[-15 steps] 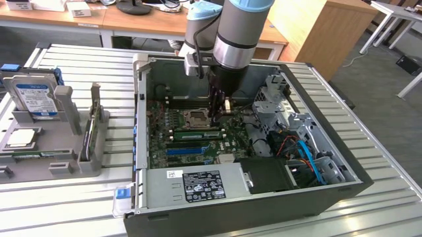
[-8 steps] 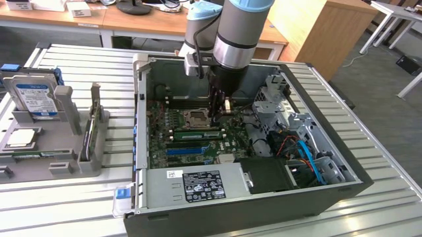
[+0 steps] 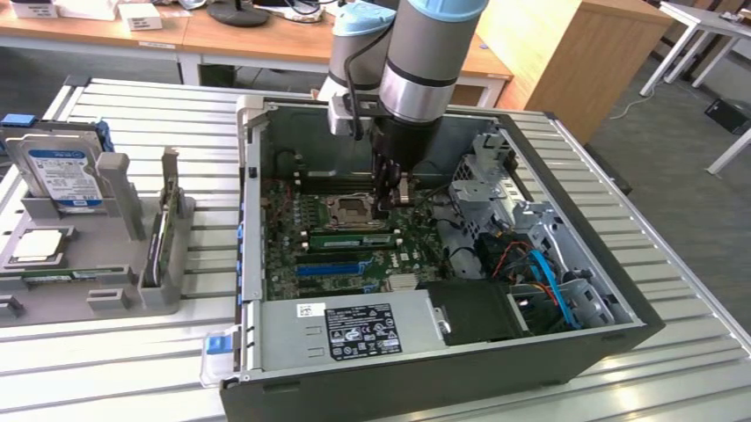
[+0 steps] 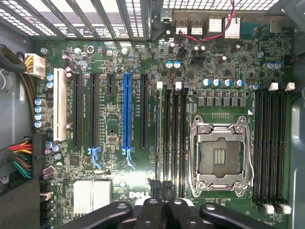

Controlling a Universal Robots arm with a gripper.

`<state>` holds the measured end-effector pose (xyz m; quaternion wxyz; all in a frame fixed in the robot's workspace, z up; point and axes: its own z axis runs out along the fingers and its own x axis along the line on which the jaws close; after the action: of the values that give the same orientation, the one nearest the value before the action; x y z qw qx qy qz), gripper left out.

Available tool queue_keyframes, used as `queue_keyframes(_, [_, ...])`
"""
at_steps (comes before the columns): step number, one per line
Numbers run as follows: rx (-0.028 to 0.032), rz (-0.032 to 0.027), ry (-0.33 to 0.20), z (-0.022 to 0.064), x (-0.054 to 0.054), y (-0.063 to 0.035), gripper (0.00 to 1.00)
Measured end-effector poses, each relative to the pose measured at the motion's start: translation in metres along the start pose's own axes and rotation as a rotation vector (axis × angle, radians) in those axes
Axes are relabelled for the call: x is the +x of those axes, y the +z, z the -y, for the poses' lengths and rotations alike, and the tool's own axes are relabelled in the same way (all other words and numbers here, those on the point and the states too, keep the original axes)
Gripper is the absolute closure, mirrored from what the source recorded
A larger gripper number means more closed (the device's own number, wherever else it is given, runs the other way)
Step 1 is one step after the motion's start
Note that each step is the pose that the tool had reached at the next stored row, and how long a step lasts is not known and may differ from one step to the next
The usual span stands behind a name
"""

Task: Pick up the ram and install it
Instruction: 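Press down the ram until it locks into place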

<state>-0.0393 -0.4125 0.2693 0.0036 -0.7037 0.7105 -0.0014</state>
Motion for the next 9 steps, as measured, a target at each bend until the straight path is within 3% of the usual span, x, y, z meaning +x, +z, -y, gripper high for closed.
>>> queue_keyframes(9, [0.0, 0.0, 0.0, 0.0, 0.0, 0.0, 0.89])
